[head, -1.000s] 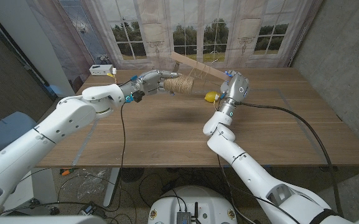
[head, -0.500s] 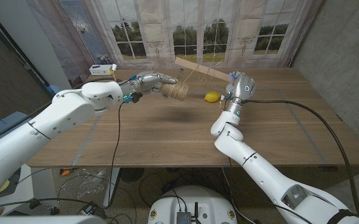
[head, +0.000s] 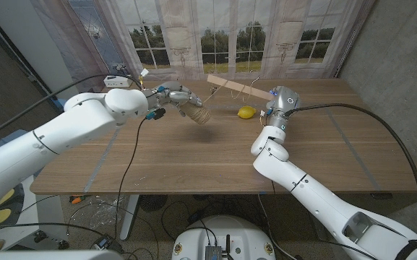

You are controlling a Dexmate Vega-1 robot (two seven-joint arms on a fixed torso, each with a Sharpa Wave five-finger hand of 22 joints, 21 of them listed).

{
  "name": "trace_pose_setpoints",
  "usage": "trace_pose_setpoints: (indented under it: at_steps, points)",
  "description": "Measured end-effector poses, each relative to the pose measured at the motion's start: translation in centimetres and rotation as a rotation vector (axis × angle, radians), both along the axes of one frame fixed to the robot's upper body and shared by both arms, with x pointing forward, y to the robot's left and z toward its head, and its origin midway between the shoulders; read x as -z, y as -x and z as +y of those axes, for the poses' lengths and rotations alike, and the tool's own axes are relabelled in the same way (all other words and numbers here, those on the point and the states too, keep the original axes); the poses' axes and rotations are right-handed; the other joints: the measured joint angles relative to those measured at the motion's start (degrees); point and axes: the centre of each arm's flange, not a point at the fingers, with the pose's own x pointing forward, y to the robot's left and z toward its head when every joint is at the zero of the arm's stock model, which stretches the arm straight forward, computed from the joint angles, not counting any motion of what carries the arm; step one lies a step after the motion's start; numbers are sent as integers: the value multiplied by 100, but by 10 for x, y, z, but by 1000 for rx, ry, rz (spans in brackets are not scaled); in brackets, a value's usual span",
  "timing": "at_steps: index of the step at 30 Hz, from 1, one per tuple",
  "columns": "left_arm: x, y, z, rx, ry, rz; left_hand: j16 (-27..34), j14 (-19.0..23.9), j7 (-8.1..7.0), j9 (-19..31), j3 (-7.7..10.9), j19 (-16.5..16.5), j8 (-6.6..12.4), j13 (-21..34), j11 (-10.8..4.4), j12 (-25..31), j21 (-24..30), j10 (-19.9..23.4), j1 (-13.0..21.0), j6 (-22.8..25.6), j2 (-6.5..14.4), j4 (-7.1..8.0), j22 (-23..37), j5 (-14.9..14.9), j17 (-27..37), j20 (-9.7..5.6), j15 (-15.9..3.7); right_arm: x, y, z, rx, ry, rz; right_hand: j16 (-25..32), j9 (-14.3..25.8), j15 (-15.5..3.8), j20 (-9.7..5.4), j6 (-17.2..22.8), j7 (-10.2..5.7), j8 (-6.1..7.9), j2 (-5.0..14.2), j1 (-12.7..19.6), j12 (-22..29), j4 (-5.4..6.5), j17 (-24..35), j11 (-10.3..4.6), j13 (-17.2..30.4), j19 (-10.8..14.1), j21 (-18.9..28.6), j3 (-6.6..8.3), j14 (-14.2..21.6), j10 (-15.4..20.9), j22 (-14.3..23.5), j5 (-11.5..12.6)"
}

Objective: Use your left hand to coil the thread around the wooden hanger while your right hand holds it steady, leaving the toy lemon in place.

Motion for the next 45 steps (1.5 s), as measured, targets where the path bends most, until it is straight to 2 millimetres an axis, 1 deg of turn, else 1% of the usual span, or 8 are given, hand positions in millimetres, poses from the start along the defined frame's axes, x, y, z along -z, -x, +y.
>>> trace_pose_setpoints:
  at_steps: [7, 15, 22, 29, 36, 41, 42, 45]
  points:
    - [-1, 4, -4, -105, -151, -73, -20, 0, -3, -1, 0, 0, -1, 0, -5, 0, 0, -6, 1, -2, -1, 0, 0, 0, 5, 0, 0, 0, 4, -6, -12, 43, 87, -1, 0, -9, -24, 0, 0, -6, 0, 0, 0, 0, 34, 0, 0, -23, 0, 0, -9, 0, 0, -18]
    - [-1, 9, -5, -192, -253, -121, -21, 1, -3, -2, 0, 0, -13, 0, -7, 0, 0, -7, -6, -3, 6, 0, 0, -11, 22, 0, 1, 2, 10, -11, -30, 92, 145, -11, 1, -10, -44, -1, -1, -27, 0, 0, 0, -1, 37, 0, 0, -44, 40, -1, -10, 0, 0, -37]
    - [2, 10, -5, -243, -303, -141, -32, 2, -4, -15, 0, 0, -17, 0, -15, -2, 0, -15, -21, -4, 21, 0, 0, -12, 21, 0, 1, 3, 13, -12, -53, 151, 204, -13, 3, -30, -65, -15, -15, -43, 0, 0, 0, -4, 76, 0, 0, -63, 40, -4, -32, 0, 1, -15]
    - [9, 8, -5, -274, -338, -143, -44, -22, -17, -19, 0, -1, -21, 0, -16, -12, 0, -16, -21, 8, 21, 0, 0, -17, 20, 1, -22, 3, 14, -11, -75, 217, 286, -23, 3, -29, -65, -24, -24, -22, 0, 0, 0, -12, 76, 0, 0, -63, 40, -13, -33, 0, 1, -15]
    - [17, 3, -2, -294, -353, -134, -48, -23, -27, -22, 0, -2, -35, 0, -16, -29, 0, -16, -21, 17, 21, 0, 0, -19, 17, 1, -23, 7, 10, -9, -83, 255, 385, -33, 3, -29, -65, -34, -33, -22, 0, 0, 0, -24, 88, 0, 0, -63, 40, -25, -33, 0, 1, -15]
    - [22, 0, -2, -308, -371, -130, -77, -22, -27, -24, 0, -2, -37, 0, -16, -46, 0, -16, -21, 17, 20, 0, 0, -33, 17, 2, -23, 5, 8, -7, -83, 279, 411, -34, 3, -28, -65, -44, -43, -22, 0, 0, 0, -23, 88, 0, 0, -63, 89, -24, -34, 0, 1, -16]
    - [24, -1, -2, -313, -379, -128, -86, -22, -27, -27, 0, -2, -37, 0, -16, -51, 0, -16, -21, 16, 20, 0, 0, -33, 18, 2, -23, 8, 5, -8, -81, 276, 449, -35, 3, -28, -65, -44, -43, -22, 0, 0, 0, -23, 88, 0, 0, -63, 89, -24, -34, 0, 1, -16]
    - [27, -3, -2, -323, -392, -127, -86, -23, -27, -29, 0, -3, -37, 0, -16, -52, 0, -16, -20, 16, 20, 0, 0, -33, 19, 2, -23, 8, 3, -8, -78, 280, 478, -36, 3, -34, -64, -44, -43, -22, 0, 0, 0, -23, 89, 0, 0, -63, 89, -24, -67, 0, 1, -17]
